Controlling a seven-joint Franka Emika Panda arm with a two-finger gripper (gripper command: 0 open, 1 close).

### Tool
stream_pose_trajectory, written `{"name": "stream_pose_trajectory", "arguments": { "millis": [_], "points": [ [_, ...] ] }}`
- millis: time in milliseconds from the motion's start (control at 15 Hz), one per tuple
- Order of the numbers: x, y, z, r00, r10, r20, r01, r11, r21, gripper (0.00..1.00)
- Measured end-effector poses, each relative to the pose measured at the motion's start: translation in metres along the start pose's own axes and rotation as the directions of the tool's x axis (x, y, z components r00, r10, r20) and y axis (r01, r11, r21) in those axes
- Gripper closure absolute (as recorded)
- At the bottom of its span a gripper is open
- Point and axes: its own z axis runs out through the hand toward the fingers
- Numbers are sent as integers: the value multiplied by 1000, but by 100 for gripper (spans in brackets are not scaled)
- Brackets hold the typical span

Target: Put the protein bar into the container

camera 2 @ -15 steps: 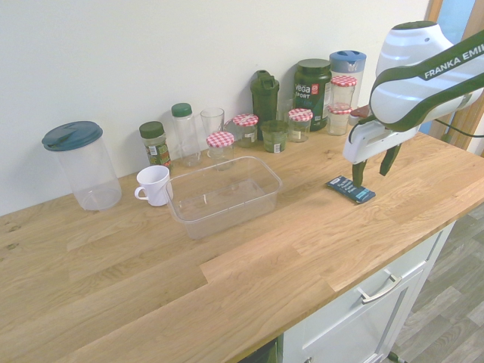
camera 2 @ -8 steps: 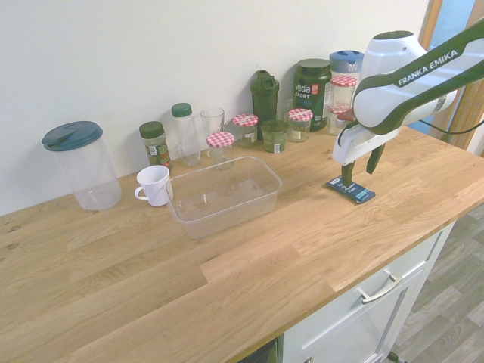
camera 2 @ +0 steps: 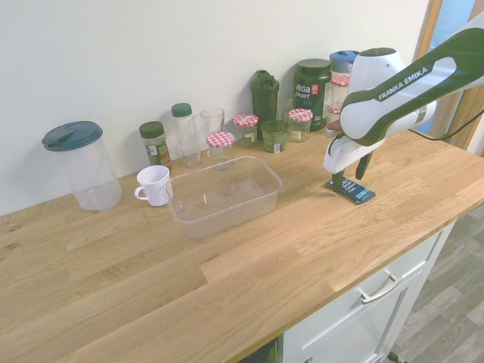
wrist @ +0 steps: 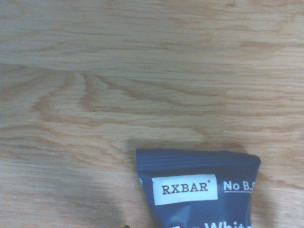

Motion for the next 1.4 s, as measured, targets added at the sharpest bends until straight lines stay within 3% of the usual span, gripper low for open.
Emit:
{"name": "stream_pose_trajectory", "arguments": {
  "millis": [67,133,1400],
  "points": [
    [-1,-1,2,1000,-2,1,2,1000,0,0],
    [-1,-2,4,1000,-5,3,5,1000,-1,100],
    [4,3,9,1000,-14,19,13,999,34,100]
  ]
}}
